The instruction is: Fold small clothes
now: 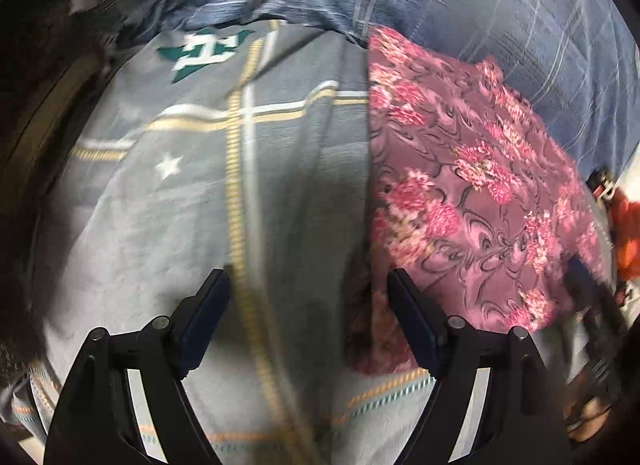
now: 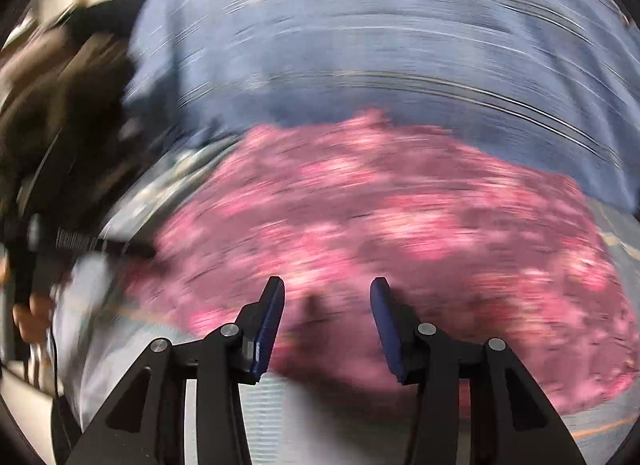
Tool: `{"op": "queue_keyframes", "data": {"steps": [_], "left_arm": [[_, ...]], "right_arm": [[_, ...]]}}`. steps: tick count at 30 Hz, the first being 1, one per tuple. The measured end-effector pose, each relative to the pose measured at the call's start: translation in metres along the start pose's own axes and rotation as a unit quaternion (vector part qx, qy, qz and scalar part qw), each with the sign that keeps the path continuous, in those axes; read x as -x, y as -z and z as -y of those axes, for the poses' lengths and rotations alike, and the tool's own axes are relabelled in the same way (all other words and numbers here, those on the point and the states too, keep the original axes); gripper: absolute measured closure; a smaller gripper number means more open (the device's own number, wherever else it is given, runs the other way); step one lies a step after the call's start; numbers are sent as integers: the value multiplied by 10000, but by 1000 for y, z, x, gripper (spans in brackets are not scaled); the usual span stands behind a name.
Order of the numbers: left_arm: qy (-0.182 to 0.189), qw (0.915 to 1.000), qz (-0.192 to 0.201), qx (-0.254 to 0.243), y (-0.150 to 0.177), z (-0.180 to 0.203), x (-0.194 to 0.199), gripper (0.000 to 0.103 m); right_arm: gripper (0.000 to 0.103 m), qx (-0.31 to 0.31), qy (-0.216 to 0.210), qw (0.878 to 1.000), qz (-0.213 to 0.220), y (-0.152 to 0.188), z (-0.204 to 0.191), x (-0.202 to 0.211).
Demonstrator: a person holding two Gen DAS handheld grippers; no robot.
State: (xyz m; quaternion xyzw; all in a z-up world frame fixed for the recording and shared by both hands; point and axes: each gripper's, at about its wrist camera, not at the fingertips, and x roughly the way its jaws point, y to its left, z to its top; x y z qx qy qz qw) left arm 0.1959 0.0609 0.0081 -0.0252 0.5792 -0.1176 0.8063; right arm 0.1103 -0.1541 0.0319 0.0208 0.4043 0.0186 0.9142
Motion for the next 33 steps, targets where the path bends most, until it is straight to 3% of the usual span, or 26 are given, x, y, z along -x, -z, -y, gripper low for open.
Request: {"op": "queue_keyframes", "data": {"steps": [6,9,14,16,19,21,27,33], "left_arm": [[109,9991,182,361,-2,-33,23,22],[313,9976,193,592,-6,-45,28,22],[333,9971,206,649,-9,-51,30,22],[369,9967,183,706,-11,-56,30,22],[450,9956,152,807,-21,-49,23,22],[538,9946,122,880,-25,-49,23,22],[952,9890,100,1131,-43,-42,22,22],[1724,9715,-66,1627,-81,-13,3,22]], "right_arm": [[43,1160,-194,9929,-172,13,-87,-18],[42,1736,-155,9846,-152,20,-121,-26],[40,2389,355,9704,-18,27,-162,-49],[38,2369,564,9699,78,22,-168,-56],[47,2133,824,9734,164,10,-165,-67],[94,1888,780,9789,108,3,-157,-71],[94,593,120,9962,622,-19,-102,-34],[95,-7,-324,9960,833,-27,-73,-12]]}}
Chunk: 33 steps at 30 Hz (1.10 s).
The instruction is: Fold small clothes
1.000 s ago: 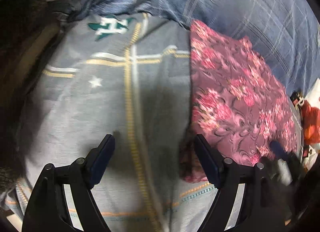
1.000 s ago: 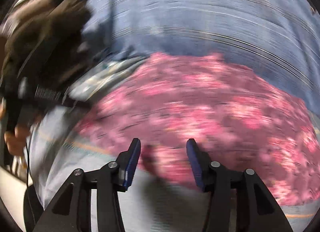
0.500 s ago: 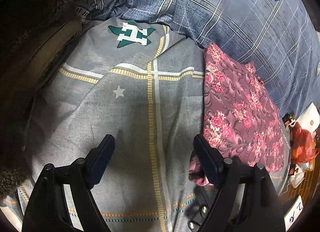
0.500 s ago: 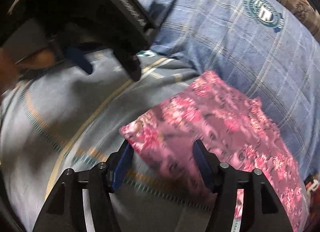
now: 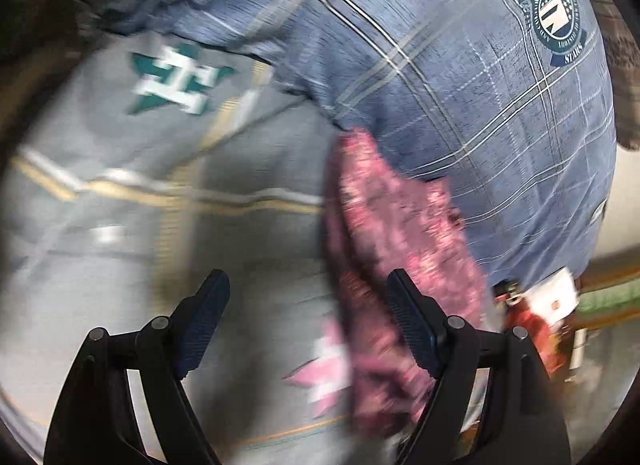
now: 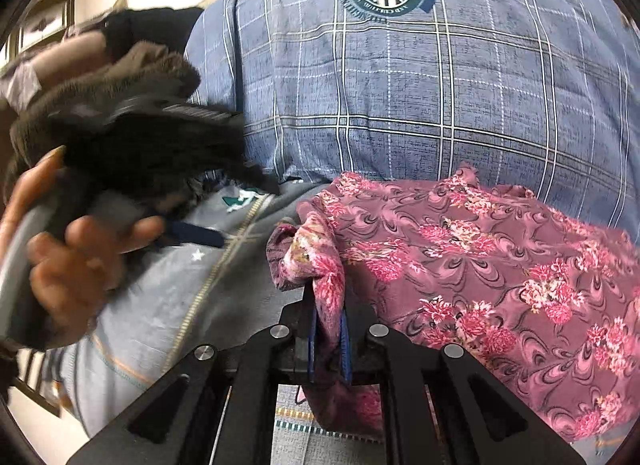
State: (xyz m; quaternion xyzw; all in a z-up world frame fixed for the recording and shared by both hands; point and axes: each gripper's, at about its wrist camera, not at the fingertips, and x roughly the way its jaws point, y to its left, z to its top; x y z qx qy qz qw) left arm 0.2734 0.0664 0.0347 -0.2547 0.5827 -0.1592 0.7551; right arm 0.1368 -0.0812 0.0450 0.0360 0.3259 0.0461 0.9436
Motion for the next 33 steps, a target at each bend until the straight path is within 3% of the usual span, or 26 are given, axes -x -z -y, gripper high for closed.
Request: {"op": "queue_keyframes", "data": {"steps": [8,10,11,12,19,24,33], "left_arm": [[-250,9978,-570,-206,-4,44,-63,22],[-180,9981,-517,-272,-4,51,-66,39],[-122,9978,-545,-349,-4,56,-68,69],[-155,9973,-587,-417,-4,61,-69,83],[-411,9949,-134,-910,6,98,-48,90],[-323,9925,4,-1179,16,131,-37,92],[-301,9823,121,-1847,64,226,-49,92]], "right_arm": [[95,-287,-337,9990,88,2,10,8],[95,-370,-400,9985,98,2,16,8],[95,-407,-420,9982,109,3,19,8],[95,-445,-445,9979,124,4,22,9],[95,-854,-638,9938,316,7,42,27],[95,-1163,-706,9888,620,5,64,56],[95,-1954,-581,9728,1095,21,134,115]]}}
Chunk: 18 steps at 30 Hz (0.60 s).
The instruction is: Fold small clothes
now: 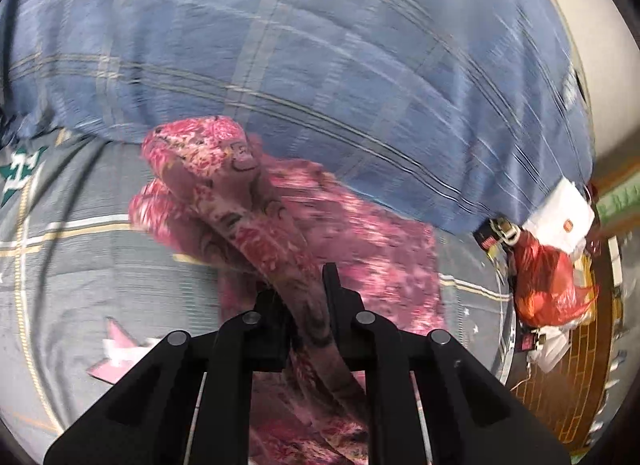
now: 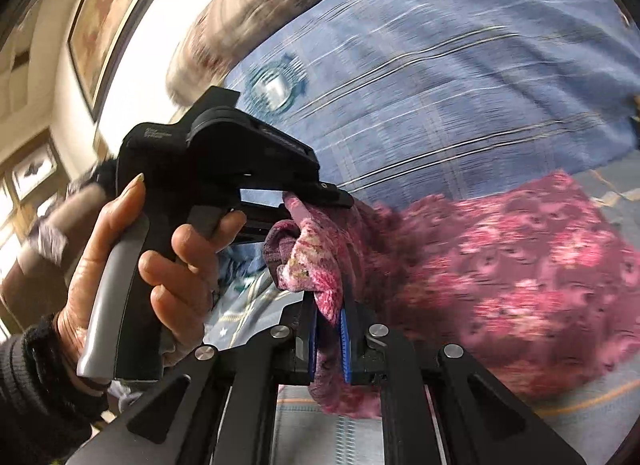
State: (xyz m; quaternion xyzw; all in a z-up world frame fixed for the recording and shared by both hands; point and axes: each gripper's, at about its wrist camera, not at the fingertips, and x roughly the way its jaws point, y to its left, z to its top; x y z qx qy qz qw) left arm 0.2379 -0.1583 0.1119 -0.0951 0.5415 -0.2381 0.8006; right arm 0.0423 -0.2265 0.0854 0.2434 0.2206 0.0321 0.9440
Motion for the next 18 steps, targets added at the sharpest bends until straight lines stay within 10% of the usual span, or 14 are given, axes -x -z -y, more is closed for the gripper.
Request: {"op": "queue_keyframes", "data": {"steps": [18], "left_arm": [[-257,9948,-627,-756,39,145,-109,81]], "right_arm": [[95,-2030,337,9779,371,-3,171,68]]}}
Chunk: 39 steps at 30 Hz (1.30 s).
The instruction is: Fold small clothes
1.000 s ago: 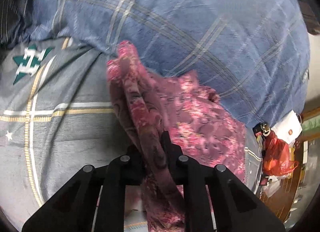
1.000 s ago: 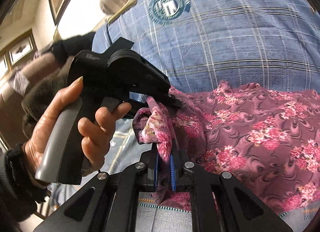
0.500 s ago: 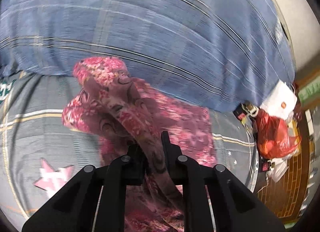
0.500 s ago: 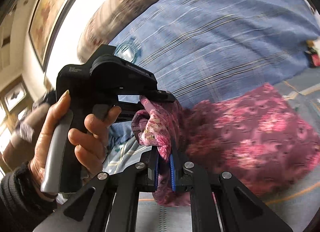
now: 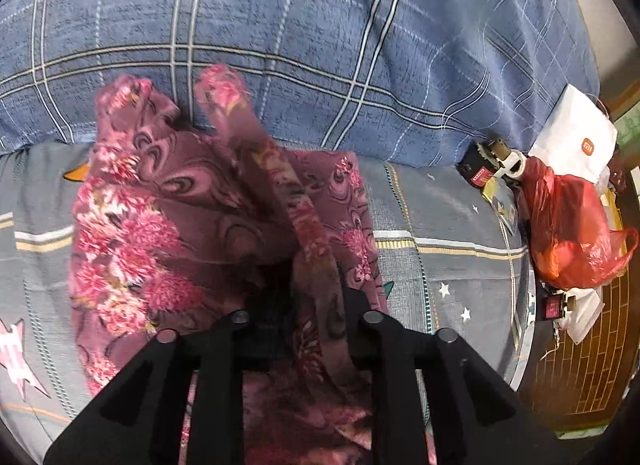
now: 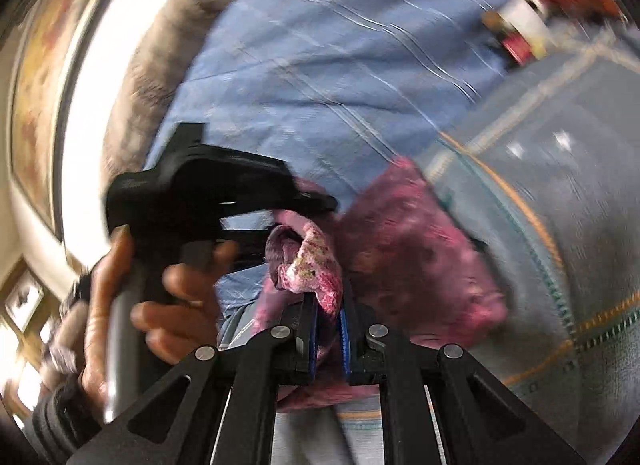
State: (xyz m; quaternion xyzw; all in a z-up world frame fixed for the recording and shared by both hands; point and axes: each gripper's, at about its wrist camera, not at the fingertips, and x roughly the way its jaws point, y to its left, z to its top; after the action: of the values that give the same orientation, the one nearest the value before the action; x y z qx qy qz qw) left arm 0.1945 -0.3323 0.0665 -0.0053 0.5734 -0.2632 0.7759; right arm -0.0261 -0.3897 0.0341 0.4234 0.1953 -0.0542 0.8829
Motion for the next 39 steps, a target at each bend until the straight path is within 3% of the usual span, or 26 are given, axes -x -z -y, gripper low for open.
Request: {"op": "queue_keyframes", "data": {"steps": [3,5,7,9,11,13,14,16,17,18,21,23,25,26,27,28,31,34,37,39], "left_arm": [[387,9992,113,87,-1,-4,13,75],[490,9980,351,191,-6,-17,35,64],[335,9967,672,316,-9,-40,58,39],[6,9954,882,368,-8,-64,69,38],[-314,9948,857,460,-5,-93,70,38],[-299,9946,691,717,1,-119,62,38],[-242,9941,587,885,6,-129,57,38],[-61,9930,414,1106,15,-143,46,38],[0,9929,374,1127,19,-144,43,38],[33,9932,343,1114,23,-145,39,38],[105,9949,278,961,32,-141,32,38],[157,9955,314,884,37,-140,34,38],[179,9961,342,790,39,-141,37,38],[168,9964,362,752,39,-140,37,38],[125,9966,383,720,41,-144,41,38],[83,9966,427,693,40,-144,43,38],[68,9963,497,693,39,-144,44,38],[-10,9965,548,634,41,-143,38,36],[-151,9969,453,625,45,-139,27,33],[-206,9972,481,529,47,-135,31,33]], "right_arm": [[94,-402,163,9988,-242,1,25,-10],[93,-635,242,9969,-387,3,39,-13],[90,-712,203,9960,-501,3,44,-11],[88,-680,249,9964,-451,0,44,2],[85,-592,279,9978,-124,-12,39,19],[85,-332,406,9983,259,-30,24,28],[83,-58,369,9990,236,-46,12,21],[76,255,302,9992,-6,-68,-6,-5],[62,396,273,9986,-214,-79,-14,-24],[58,511,276,9972,-481,-88,-19,-46],[59,812,660,9893,-1016,-95,-28,-104],[58,1009,1273,9776,-1341,-92,-25,-137],[58,1026,1427,9713,-1601,-87,-20,-157],[65,1112,1392,9722,-1521,-87,-23,-158],[99,1199,1248,9733,-1505,-87,-26,-156],[97,1316,1008,9742,-1533,-89,-32,-155],[98,1556,807,9788,-1062,-98,-42,-133],[99,1156,1067,9843,-796,-106,-22,-126],[99,747,1676,9754,-1222,-100,16,-144],[96,512,1470,9813,-1129,-99,23,-134]]}}
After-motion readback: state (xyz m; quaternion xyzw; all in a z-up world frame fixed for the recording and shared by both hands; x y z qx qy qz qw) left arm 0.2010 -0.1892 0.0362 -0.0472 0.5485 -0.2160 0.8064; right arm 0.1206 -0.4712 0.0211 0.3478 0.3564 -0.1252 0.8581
